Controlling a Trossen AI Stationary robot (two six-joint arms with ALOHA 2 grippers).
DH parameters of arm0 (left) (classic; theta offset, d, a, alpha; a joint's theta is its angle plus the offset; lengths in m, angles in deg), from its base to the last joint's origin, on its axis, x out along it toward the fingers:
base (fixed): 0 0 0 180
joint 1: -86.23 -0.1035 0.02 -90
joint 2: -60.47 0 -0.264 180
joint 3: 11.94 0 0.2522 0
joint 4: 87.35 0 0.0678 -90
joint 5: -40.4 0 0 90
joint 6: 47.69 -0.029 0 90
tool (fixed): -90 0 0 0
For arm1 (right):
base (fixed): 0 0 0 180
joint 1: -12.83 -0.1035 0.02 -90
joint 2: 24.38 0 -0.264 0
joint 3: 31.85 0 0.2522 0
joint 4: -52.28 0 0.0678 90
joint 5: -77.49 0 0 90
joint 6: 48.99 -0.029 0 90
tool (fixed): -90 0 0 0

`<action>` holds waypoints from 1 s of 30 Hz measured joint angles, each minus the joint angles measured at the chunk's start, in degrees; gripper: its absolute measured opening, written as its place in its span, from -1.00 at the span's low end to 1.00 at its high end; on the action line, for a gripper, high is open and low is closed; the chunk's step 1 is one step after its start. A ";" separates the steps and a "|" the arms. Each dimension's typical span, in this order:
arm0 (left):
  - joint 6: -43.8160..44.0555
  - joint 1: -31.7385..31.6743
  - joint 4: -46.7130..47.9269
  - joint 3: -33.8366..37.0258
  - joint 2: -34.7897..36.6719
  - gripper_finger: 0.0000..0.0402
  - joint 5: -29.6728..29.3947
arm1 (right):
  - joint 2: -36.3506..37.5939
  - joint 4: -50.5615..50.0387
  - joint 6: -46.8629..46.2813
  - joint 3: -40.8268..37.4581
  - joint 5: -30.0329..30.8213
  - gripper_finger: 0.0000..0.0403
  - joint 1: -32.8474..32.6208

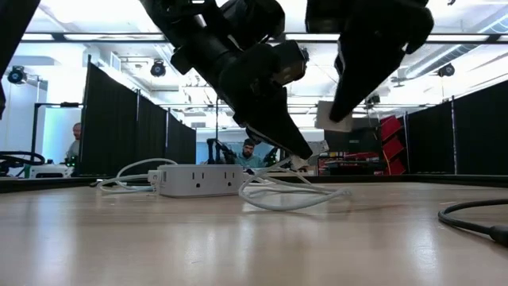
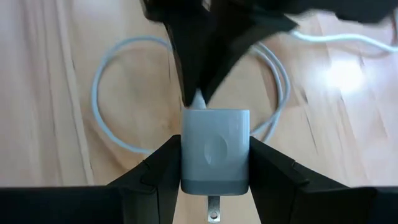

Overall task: Plug in charger cables
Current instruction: Insert the white charger cable into the charger adapter

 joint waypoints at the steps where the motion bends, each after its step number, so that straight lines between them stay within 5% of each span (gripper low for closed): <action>1: 0.00 0.00 -0.20 0.00 0.00 -0.92 0.00 | -0.27 0.93 0.24 -0.27 0.01 -0.28 0.00; 30: -1.81 0.58 -2.98 0.02 0.68 -0.92 0.04 | 0.11 -4.75 -5.36 -2.35 -1.75 -0.28 -3.60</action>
